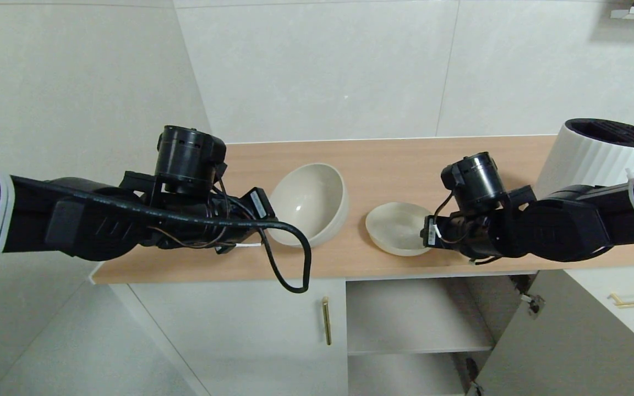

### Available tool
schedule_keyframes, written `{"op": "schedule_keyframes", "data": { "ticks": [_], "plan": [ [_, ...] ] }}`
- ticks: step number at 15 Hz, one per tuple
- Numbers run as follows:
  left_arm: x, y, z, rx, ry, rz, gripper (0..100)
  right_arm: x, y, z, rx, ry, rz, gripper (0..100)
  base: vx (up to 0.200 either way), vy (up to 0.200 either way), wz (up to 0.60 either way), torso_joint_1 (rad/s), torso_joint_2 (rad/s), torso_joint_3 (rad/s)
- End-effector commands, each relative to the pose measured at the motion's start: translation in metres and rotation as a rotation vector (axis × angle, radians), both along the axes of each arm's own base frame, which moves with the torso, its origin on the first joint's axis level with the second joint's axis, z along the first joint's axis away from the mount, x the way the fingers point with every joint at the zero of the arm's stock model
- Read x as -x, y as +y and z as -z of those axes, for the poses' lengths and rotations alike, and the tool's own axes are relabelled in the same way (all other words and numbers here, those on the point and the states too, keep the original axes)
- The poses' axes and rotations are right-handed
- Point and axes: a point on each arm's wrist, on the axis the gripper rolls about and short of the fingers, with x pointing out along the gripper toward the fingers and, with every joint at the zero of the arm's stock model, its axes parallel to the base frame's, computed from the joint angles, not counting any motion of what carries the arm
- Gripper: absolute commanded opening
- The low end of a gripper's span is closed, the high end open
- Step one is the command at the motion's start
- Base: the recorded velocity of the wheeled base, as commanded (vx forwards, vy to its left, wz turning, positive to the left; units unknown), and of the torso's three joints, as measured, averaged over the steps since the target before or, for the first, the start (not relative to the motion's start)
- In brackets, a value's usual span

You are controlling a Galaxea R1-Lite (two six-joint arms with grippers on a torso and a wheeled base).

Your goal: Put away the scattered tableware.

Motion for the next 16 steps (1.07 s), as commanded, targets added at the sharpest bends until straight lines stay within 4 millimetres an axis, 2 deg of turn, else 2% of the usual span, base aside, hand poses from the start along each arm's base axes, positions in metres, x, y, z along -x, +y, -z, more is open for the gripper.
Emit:
{"op": "schedule_keyframes", "data": {
  "ticks": [1,7,10,11,12,14,16],
  "plan": [
    [0.0,0.0,0.0,0.001,-0.001,-0.003,0,0.0,0.0,-0.001,-0.001,-0.002,0.0,0,0.0,0.0,0.0,0.0,0.0,0.0],
    [0.002,0.001,-0.003,0.005,-0.007,-0.002,0,0.004,-0.002,-0.007,-0.011,-0.016,0.001,0,0.0,0.0,0.0,0.0,0.0,0.0],
    [0.015,0.006,-0.018,0.019,-0.041,-0.001,0,0.019,-0.011,-0.021,-0.023,-0.032,-0.004,0,0.0,0.0,0.0,0.0,0.0,0.0],
    [0.025,0.01,-0.021,0.02,-0.048,-0.001,0,0.028,-0.02,-0.026,-0.028,-0.037,-0.001,0,0.0,0.0,0.0,0.0,0.0,0.0],
    [0.043,0.018,-0.022,0.014,-0.046,0.006,0,0.04,-0.035,-0.032,-0.03,-0.042,0.012,0,0.0,0.0,0.0,0.0,0.0,0.0],
    [0.066,0.028,-0.03,0.003,-0.074,0.019,0,0.06,-0.05,-0.046,-0.059,-0.053,-0.021,0,0.0,0.0,0.0,0.0,0.0,0.0],
    [0.091,0.038,-0.025,-0.064,-0.089,0.061,0,0.086,-0.061,-0.061,-0.075,-0.035,-0.082,0,0.0,0.0,0.0,0.0,0.0,0.0]
  ]
}}
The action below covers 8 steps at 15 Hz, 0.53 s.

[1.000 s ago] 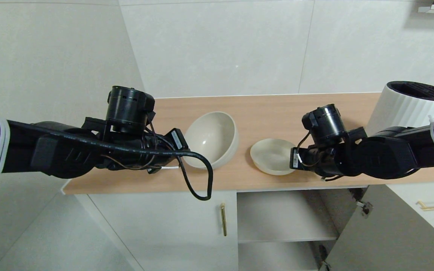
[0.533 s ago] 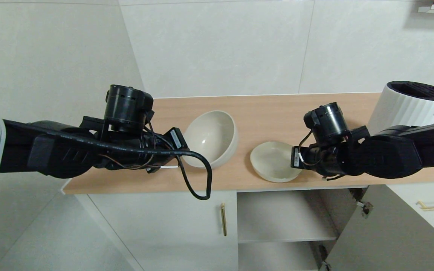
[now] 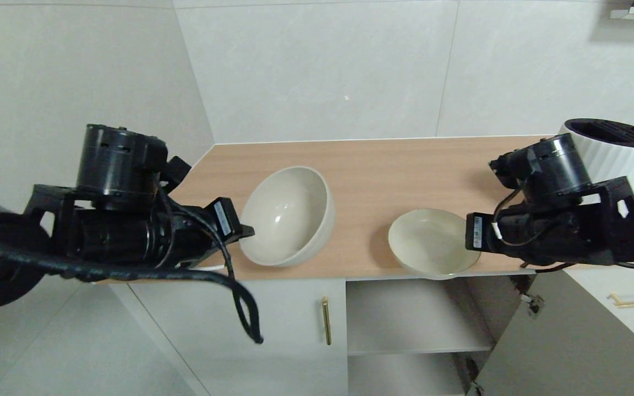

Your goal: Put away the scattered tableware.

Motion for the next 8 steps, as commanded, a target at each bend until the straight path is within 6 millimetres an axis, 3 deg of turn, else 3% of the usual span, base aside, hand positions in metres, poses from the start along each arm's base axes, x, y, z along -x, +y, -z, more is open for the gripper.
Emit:
{"op": "schedule_keyframes", "data": {
  "ticks": [1,4,8],
  "plan": [
    [0.039,0.018,-0.004,-0.077,-0.056,0.047,0,0.041,-0.022,-0.03,-0.044,-0.009,-0.057,0,0.0,0.0,0.0,0.0,0.0,0.0],
    [0.056,0.024,-0.009,-0.136,-0.075,0.09,0,0.061,-0.029,-0.028,-0.072,0.044,-0.126,0,0.0,0.0,0.0,0.0,0.0,0.0],
    [0.057,0.023,-0.007,-0.141,-0.063,0.1,0,0.066,-0.032,-0.009,-0.014,0.097,-0.186,0,0.0,0.0,0.0,0.0,0.0,0.0]
  ]
}}
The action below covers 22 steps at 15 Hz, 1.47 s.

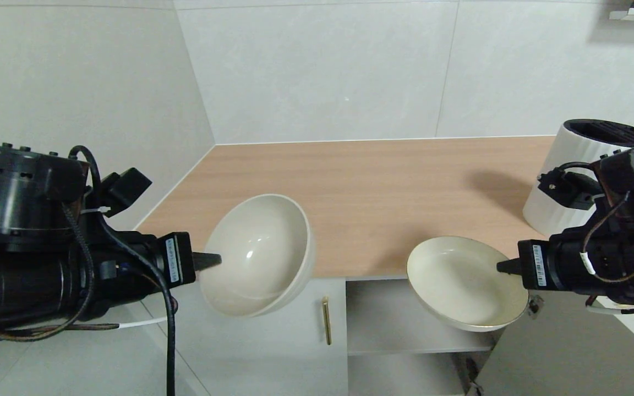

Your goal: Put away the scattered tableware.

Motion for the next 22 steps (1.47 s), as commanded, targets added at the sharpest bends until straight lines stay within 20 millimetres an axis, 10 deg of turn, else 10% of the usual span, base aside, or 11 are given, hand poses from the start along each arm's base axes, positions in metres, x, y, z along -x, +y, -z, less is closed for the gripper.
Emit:
{"op": "schedule_keyframes", "data": {
  "ticks": [1,22],
  "plan": [
    [0.002,-0.001,-0.001,0.003,-0.003,0.011,0,0.004,-0.002,0.005,0.025,0.008,-0.017,0,0.0,0.0,0.0,0.0,0.0,0.0],
    [-0.005,-0.015,0.014,-0.022,0.053,0.052,0,-0.015,0.007,0.027,0.059,0.056,-0.008,0,-0.029,0.0,0.0,-0.006,0.02,0.011]
  ]
}}
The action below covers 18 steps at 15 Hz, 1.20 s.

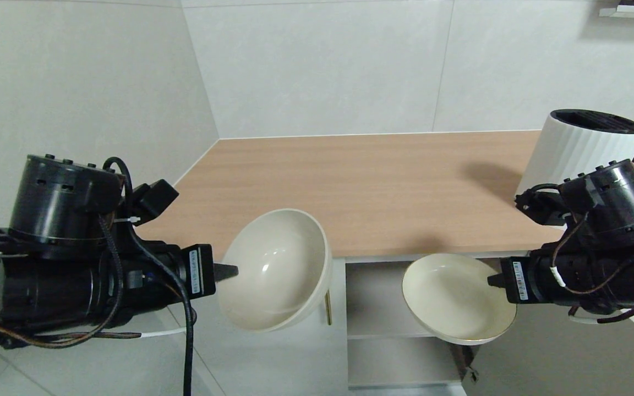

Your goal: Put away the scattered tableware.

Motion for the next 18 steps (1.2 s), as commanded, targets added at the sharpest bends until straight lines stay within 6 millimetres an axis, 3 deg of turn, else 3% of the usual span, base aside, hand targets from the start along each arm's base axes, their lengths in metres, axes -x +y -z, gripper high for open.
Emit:
{"op": "schedule_keyframes", "data": {
  "ticks": [1,18],
  "plan": [
    [-0.0014,-0.0004,0.0019,-0.003,0.008,-0.001,0,-0.0014,0.0007,0.002,0.004,0.007,0.0,0,0.0,0.0,0.0,-0.159,0.39,0.222],
    [-0.0039,-0.0015,0.0064,-0.012,0.026,-0.002,0,-0.0057,0.0026,0.0055,0.005,0.01,0.002,0,0.0,0.0,0.0,-0.168,0.47,0.294]
  ]
}}
